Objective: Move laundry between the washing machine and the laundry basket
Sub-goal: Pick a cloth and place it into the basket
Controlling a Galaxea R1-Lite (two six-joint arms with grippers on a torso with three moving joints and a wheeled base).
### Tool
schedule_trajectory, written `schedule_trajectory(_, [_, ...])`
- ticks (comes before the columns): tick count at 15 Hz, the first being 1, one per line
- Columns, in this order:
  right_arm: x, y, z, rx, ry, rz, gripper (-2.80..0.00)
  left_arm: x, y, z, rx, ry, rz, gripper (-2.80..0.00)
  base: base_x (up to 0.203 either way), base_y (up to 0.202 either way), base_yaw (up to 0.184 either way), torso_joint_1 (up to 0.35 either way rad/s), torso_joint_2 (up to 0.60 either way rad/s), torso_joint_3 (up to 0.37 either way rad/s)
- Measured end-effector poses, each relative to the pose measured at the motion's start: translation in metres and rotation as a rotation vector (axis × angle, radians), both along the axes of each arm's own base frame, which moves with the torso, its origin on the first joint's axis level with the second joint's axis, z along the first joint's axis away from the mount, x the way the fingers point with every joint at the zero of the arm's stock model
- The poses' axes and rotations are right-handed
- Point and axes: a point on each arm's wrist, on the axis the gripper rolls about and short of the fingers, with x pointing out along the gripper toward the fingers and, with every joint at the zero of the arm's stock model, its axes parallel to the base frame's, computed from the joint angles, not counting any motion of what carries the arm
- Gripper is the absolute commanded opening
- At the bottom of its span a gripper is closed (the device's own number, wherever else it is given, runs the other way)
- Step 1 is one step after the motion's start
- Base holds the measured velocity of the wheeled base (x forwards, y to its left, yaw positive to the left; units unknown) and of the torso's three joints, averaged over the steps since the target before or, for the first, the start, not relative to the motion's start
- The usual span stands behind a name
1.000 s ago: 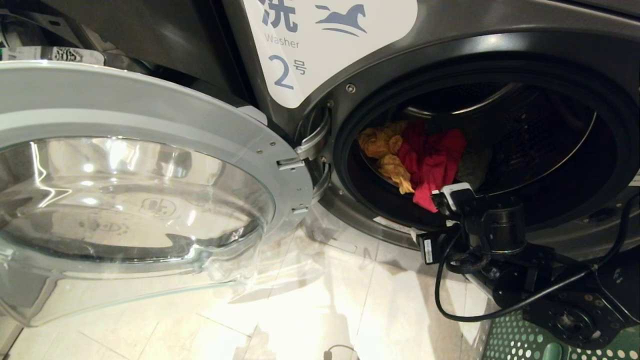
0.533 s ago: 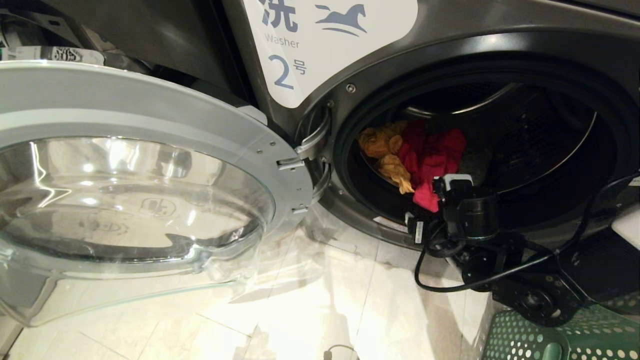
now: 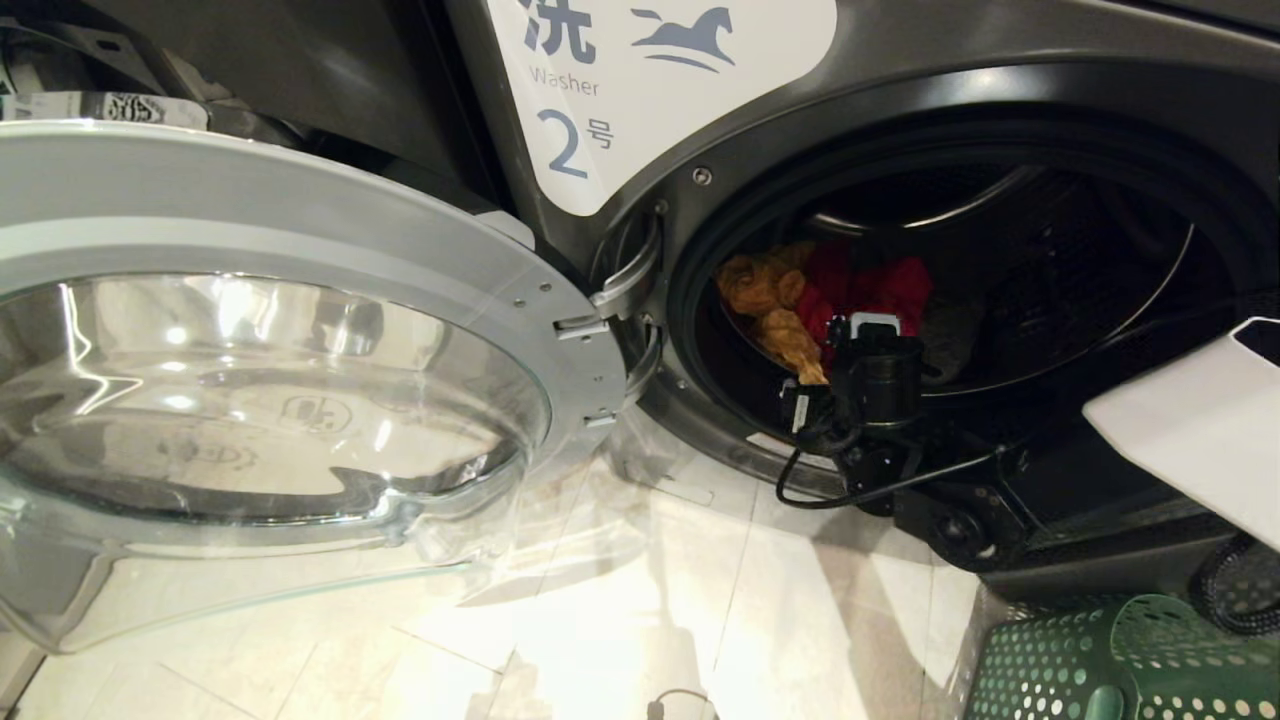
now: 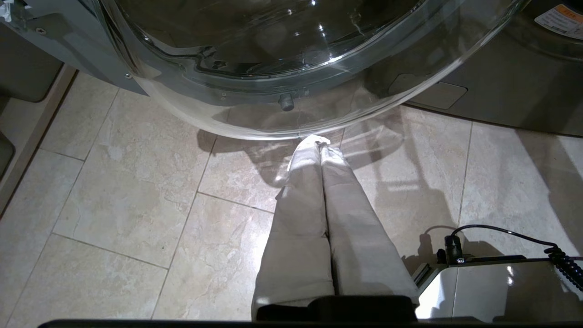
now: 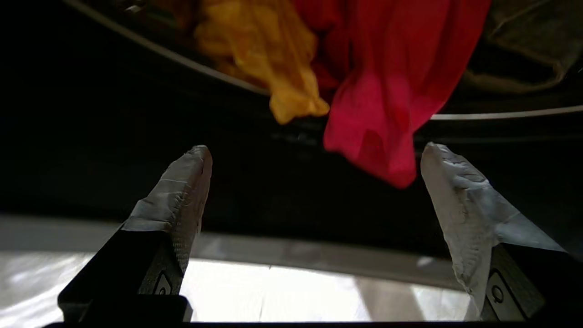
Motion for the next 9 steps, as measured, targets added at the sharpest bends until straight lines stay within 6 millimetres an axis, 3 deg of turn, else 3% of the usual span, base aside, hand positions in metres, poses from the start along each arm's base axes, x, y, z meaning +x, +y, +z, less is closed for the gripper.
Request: schedule_trajectory(9, [0.041, -0.011, 0.001, -0.050, -0.044, -0.081, 0.00, 0.000, 0.000, 0.000, 0.000, 0.000, 0.000, -2.80, 0.000, 0.000, 0.000, 0.000, 0.00, 0.000])
